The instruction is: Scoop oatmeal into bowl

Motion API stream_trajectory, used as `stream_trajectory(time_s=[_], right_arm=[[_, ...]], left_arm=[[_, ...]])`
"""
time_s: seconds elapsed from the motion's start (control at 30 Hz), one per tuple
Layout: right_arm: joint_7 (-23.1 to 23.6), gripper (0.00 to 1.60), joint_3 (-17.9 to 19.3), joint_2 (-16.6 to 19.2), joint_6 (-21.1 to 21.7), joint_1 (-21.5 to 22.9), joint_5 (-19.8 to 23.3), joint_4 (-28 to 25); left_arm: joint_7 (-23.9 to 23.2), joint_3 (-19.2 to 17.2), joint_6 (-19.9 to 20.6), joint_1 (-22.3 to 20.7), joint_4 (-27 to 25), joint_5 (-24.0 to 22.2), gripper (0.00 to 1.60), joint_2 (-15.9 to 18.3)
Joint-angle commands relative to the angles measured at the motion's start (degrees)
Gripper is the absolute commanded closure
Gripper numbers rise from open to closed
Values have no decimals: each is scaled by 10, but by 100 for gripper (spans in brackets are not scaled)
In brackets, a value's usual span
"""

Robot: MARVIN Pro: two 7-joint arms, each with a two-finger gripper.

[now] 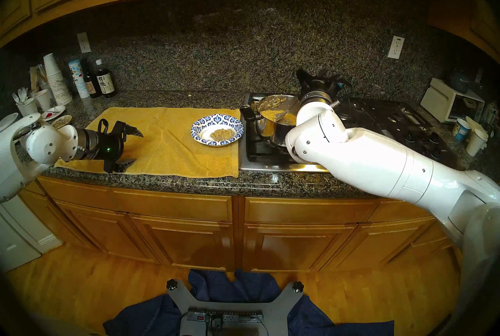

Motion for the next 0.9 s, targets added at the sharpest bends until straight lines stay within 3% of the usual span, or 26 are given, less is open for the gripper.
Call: stream_trajectory(time_s=[0.0, 0.5, 0.87], right_arm=[[-59, 160, 35, 36, -23, 11, 11, -18], [-4, 160, 57, 80, -81, -8, 106, -34], [31, 160, 51, 93, -122, -9, 161, -35]], left_arm=[[0, -1, 0, -1, 1, 1, 0, -1], [0, -1, 0, -1, 1, 1, 0, -1], [0, -1, 0, -1, 1, 1, 0, -1]])
